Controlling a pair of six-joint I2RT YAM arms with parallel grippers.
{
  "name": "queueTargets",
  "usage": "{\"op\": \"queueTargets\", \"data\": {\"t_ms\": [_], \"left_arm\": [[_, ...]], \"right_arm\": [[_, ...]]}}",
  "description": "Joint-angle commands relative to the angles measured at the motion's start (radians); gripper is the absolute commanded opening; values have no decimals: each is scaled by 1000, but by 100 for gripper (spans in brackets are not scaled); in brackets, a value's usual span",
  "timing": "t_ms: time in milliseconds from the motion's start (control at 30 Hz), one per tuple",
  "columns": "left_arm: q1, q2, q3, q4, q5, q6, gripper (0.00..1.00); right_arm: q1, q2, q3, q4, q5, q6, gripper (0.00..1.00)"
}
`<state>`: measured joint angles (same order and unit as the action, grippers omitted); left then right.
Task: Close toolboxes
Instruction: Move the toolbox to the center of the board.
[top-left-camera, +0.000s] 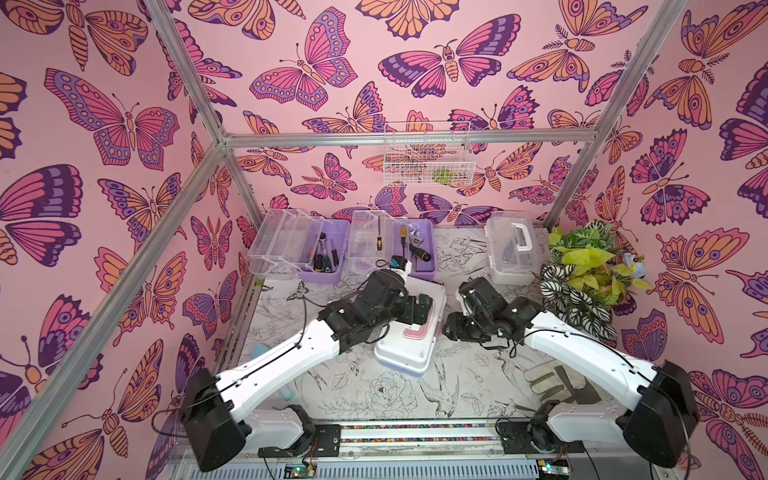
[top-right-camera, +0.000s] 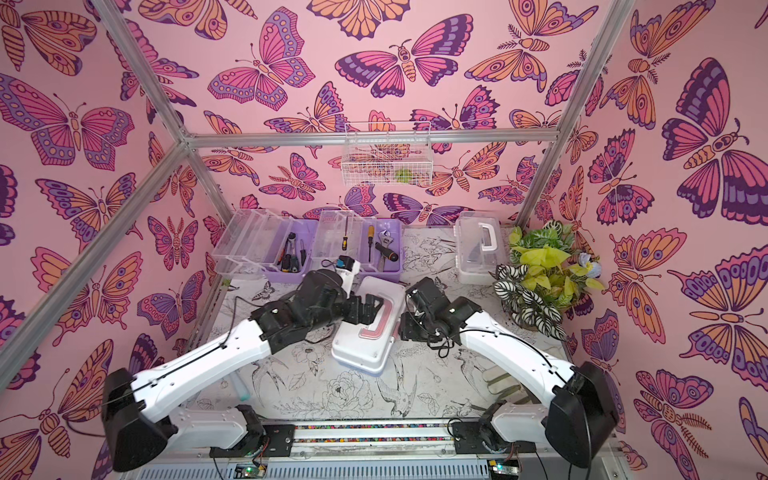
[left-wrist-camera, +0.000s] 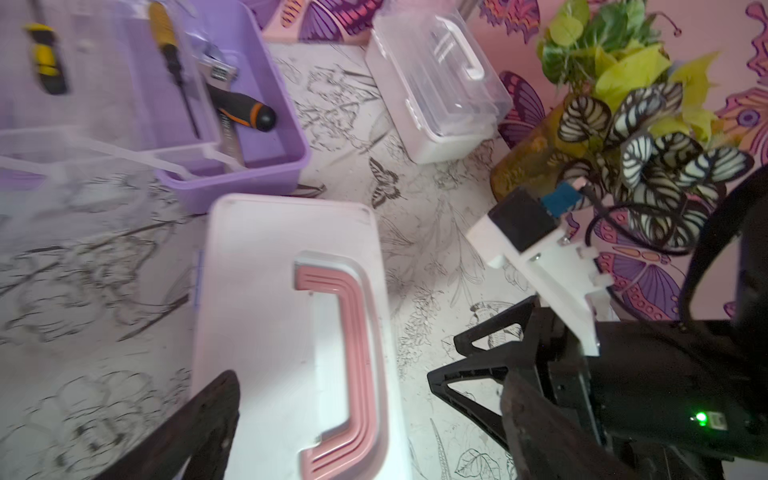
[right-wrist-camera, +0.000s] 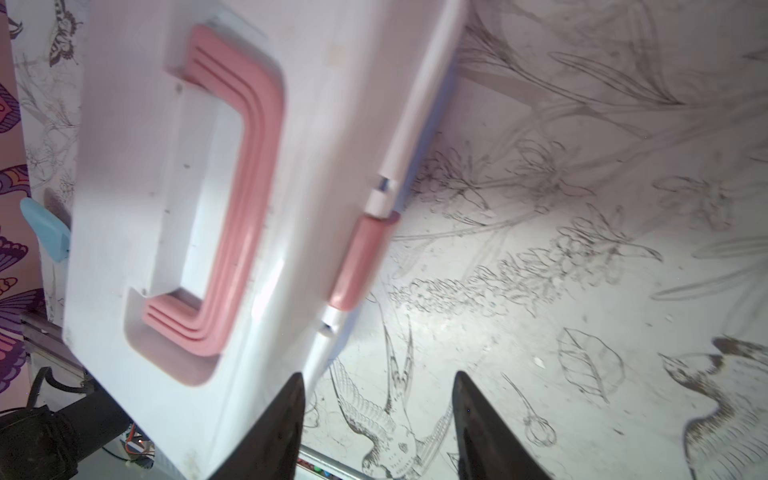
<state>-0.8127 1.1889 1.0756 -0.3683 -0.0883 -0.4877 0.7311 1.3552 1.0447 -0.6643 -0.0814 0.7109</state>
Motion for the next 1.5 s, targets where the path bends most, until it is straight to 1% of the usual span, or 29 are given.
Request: {"op": "queueTargets", "data": {"t_ms": [0, 167, 333, 467, 533, 633, 667, 867, 1033, 1133, 1300, 1400, 1467], "left_arm": [[24, -92, -105, -108, -44, 11, 97], [41, -179, -201, -121, -47, -24, 98], [66, -229, -242, -128, -47, -23, 99], [93, -231, -250, -124, -30, -16, 99], [97, -224, -248, -121, -24, -10, 99], [102, -221, -249, -123, -16, -2, 99], [104, -225, -251, -122, -16, 1, 99], [131, -254, -268, -127, -11, 6, 99], [148, -252, -273, -129, -7, 11, 99], [153, -244, -272, -126, -4, 12, 99], [161, -210, -258, -117, 7, 17, 99], [162, -195, -250, -110, 15, 17, 99], [164, -193, -249, -111, 22, 17, 99]], "right_arm": [[55, 76, 112, 26, 74, 24, 60], [85, 196, 198, -19, 86, 27, 62], [86, 279, 271, -203, 163, 28, 58], [97, 331, 340, -342, 195, 25, 56], [97, 358, 359, -386, 202, 19, 53], [88, 390, 383, -471, 264, 2, 45], [77, 389, 377, -483, 265, -8, 44], [-30, 325, 281, -501, 269, -62, 43], [-167, 259, 197, -506, 294, -121, 42], [-251, 229, 176, -498, 319, -170, 42], [-382, 271, 257, -456, 359, -290, 40], [-436, 358, 357, -419, 379, -374, 40], [-446, 429, 447, -408, 406, -414, 42]]}}
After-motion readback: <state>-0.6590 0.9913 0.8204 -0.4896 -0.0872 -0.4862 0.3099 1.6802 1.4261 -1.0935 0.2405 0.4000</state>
